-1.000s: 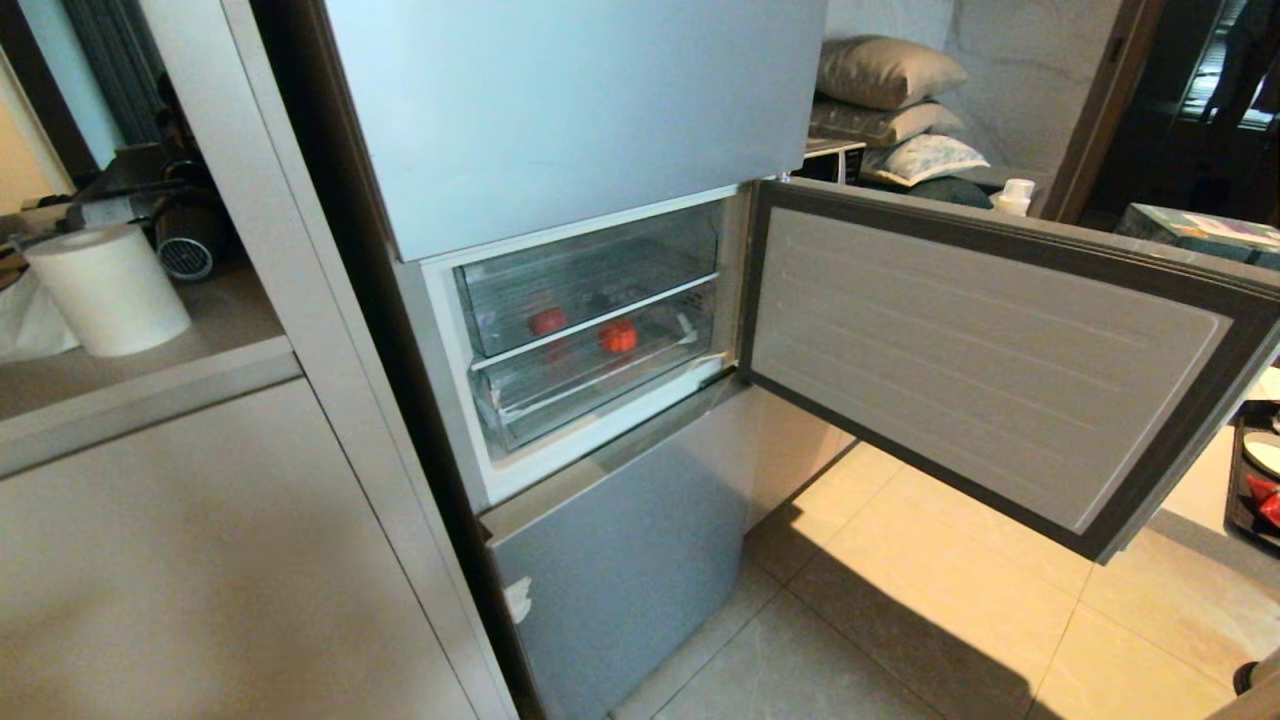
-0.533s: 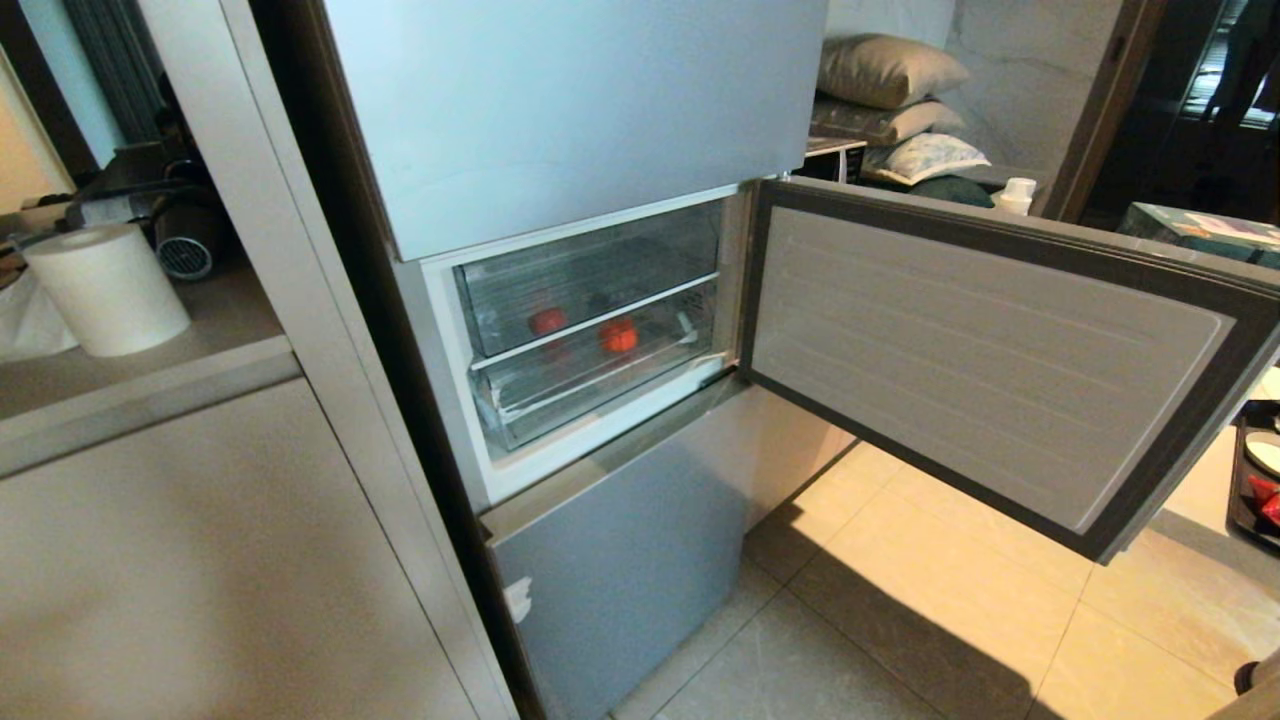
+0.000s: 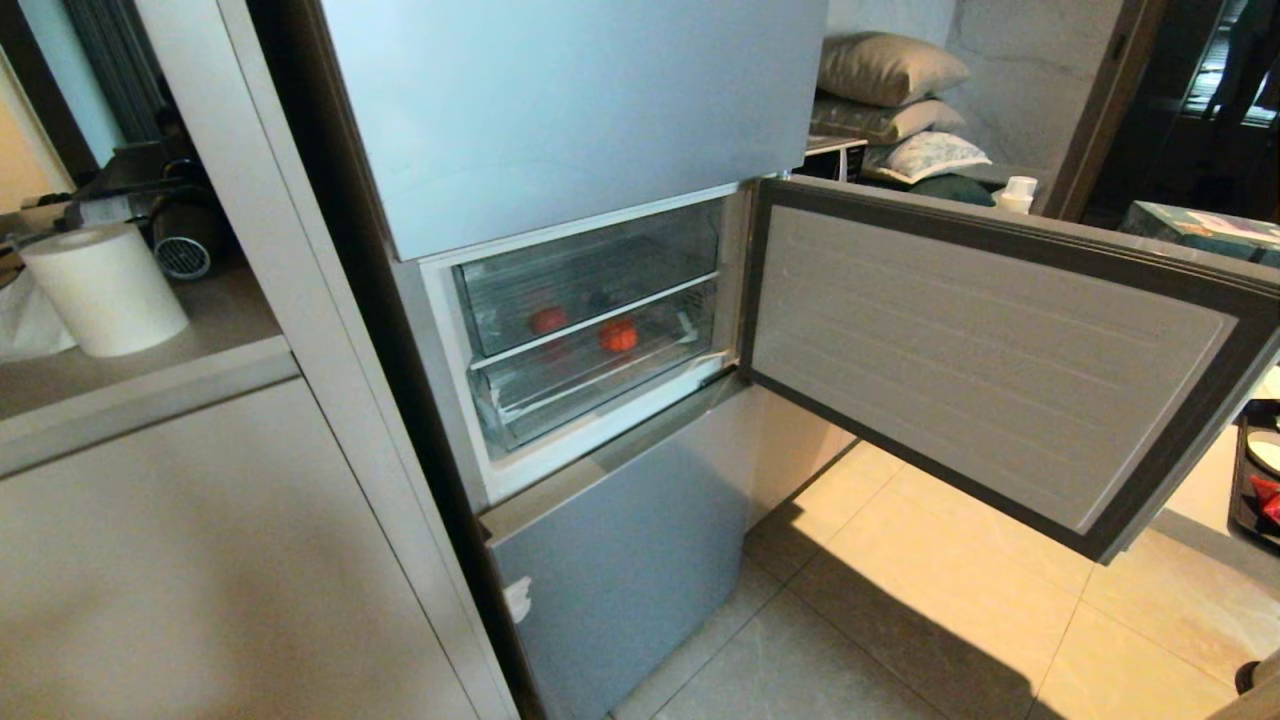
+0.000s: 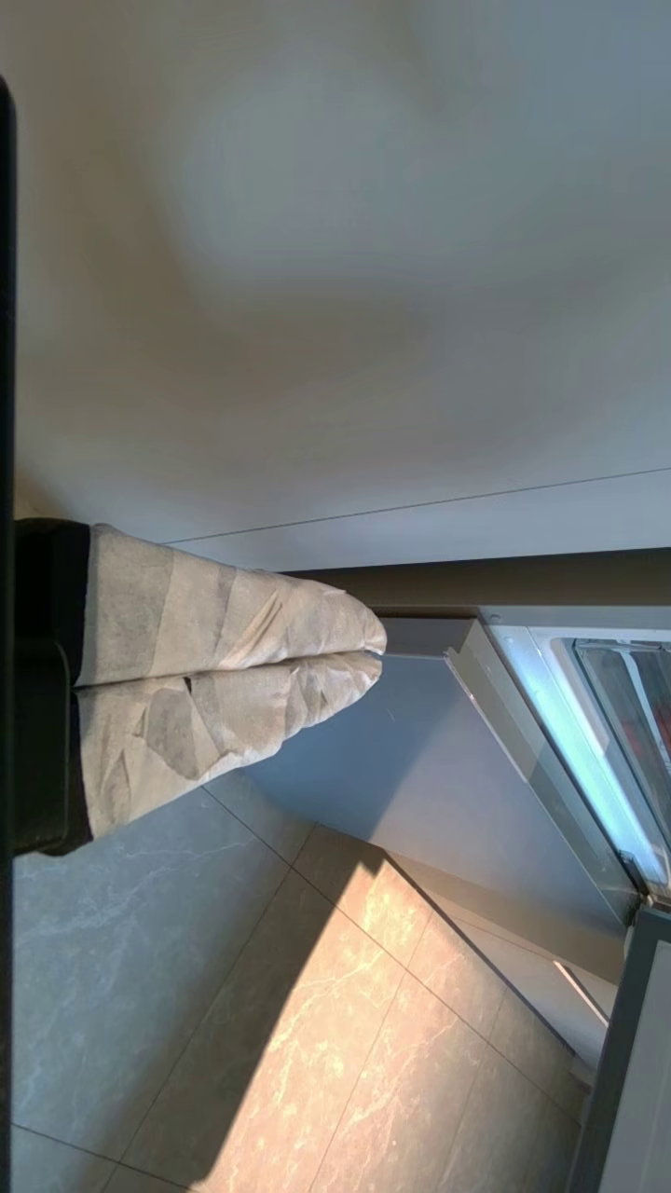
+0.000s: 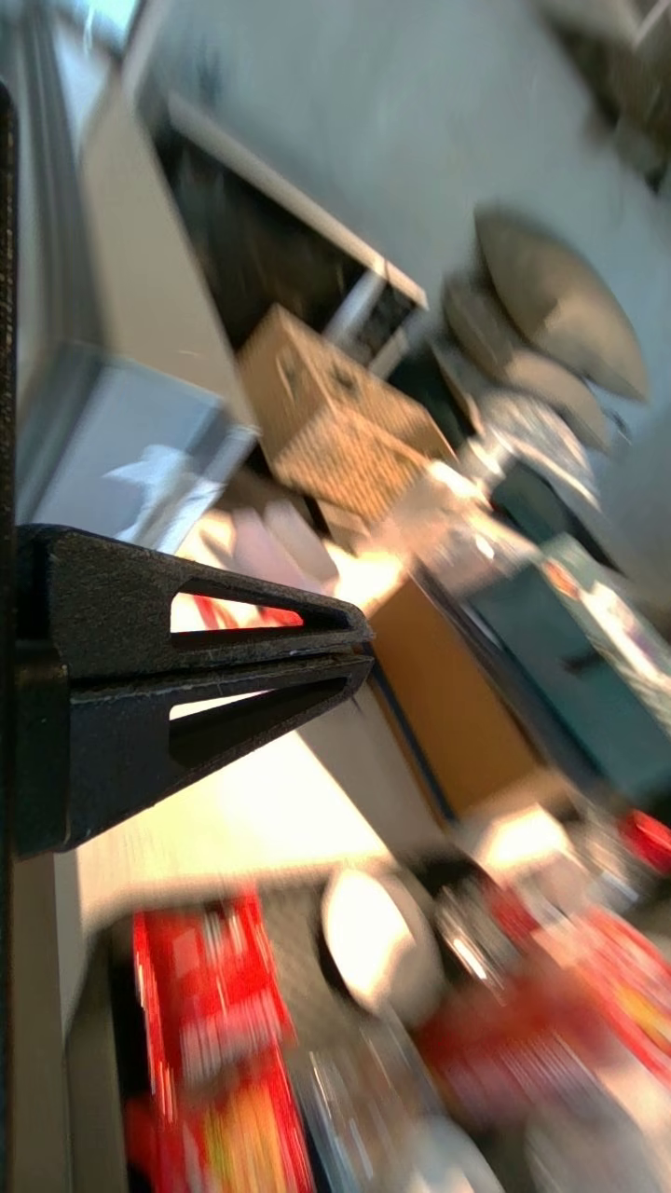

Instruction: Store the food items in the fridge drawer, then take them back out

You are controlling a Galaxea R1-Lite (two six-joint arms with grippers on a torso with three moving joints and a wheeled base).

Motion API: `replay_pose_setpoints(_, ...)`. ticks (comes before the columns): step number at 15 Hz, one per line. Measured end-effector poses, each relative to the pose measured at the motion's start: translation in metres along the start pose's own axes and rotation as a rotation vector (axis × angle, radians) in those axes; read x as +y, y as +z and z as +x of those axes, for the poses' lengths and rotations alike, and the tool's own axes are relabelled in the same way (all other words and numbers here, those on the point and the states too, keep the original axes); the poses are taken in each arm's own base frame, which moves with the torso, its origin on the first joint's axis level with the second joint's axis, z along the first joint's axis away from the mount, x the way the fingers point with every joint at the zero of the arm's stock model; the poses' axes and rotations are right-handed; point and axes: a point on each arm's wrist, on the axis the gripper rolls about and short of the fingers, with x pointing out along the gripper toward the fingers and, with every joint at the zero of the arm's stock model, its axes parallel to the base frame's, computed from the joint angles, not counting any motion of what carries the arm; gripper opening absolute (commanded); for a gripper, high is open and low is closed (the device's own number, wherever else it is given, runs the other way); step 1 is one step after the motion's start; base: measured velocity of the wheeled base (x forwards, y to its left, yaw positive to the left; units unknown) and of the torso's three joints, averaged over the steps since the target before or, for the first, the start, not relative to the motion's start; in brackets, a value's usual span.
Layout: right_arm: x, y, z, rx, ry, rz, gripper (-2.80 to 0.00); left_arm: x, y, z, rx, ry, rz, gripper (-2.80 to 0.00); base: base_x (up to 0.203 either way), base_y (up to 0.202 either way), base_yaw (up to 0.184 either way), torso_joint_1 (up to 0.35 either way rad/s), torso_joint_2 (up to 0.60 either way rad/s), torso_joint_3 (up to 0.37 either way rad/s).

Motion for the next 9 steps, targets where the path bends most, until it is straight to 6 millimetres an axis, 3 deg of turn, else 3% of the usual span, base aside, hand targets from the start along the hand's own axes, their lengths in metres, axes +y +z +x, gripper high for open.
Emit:
replay_pose_setpoints(3, -0.014, -0.007, 0.039, 0.124, 0.082, 0.156, -2.8, 0.0, 0.0, 0.0, 0.0, 0.0, 0.0, -2.8, 0.0, 0.0, 0.0, 0.0, 0.0, 0.0)
replay_pose_setpoints(9, -0.038, -0.027, 0.085, 0.378, 0.205, 0.364, -2.8, 0.0, 0.0, 0.0, 0.0, 0.0, 0.0, -2.8, 0.0, 0.0, 0.0, 0.0, 0.0, 0.0)
